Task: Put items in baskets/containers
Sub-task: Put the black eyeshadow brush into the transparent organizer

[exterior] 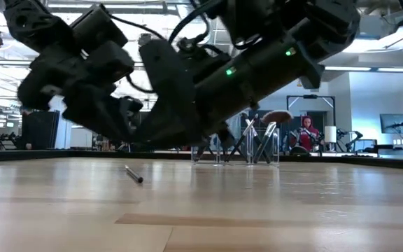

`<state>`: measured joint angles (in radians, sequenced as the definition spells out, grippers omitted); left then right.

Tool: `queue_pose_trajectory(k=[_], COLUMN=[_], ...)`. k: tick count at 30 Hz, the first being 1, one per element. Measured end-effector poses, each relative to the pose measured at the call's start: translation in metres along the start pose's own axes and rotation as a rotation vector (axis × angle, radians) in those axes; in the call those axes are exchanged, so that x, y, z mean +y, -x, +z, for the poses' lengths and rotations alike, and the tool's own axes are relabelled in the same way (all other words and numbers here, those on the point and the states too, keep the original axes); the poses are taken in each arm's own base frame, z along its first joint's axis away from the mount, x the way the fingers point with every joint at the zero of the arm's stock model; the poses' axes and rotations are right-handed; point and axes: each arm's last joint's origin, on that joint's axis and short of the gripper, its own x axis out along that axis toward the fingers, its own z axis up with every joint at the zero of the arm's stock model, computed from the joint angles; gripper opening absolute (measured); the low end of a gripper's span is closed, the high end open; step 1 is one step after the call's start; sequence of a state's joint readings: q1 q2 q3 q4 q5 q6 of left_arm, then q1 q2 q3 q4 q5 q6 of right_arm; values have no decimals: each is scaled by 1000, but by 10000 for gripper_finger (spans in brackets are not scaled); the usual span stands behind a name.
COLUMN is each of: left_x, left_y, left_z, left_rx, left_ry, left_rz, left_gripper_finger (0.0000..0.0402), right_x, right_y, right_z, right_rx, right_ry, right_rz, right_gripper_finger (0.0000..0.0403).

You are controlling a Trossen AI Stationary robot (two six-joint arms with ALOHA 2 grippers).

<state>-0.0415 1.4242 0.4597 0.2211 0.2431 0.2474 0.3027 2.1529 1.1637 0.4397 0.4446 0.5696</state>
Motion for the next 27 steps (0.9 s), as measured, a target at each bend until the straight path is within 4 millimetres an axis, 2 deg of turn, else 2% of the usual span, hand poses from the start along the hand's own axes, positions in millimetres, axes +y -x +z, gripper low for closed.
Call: queue_pose_trajectory(k=[3, 6, 9, 13, 18, 23, 27], left_x=[-5, -5, -5, -5, -5, 4, 12], left_y=[-1, 0, -1, -8, -30, -53, -59], left_z=[-9, -19, -20, -23, -34, -41, -52], left_rx=[15, -3, -65, -91, -115, -108, -104], left_ry=[-68, -124, -190, -216, -222, -200, -157], left_rz=[-9, 14, 40, -4, -68, -93, -141], left_gripper_finger=[130, 141, 147, 148, 145, 145, 133], right_x=[4, 4, 3, 5, 4, 4, 7], right_y=[-7, -8, -5, 3, 15, 29, 35], right_z=[2, 4, 6, 19, 41, 59, 64], right_rx=[-13, -13, -13, -27, -41, -55, -58], right_ry=[46, 59, 85, 113, 139, 143, 160], right_rz=[1, -44, -83, -80, -88, -88, -80], right_gripper_finger=[160, 176, 182, 178, 166, 156, 148])
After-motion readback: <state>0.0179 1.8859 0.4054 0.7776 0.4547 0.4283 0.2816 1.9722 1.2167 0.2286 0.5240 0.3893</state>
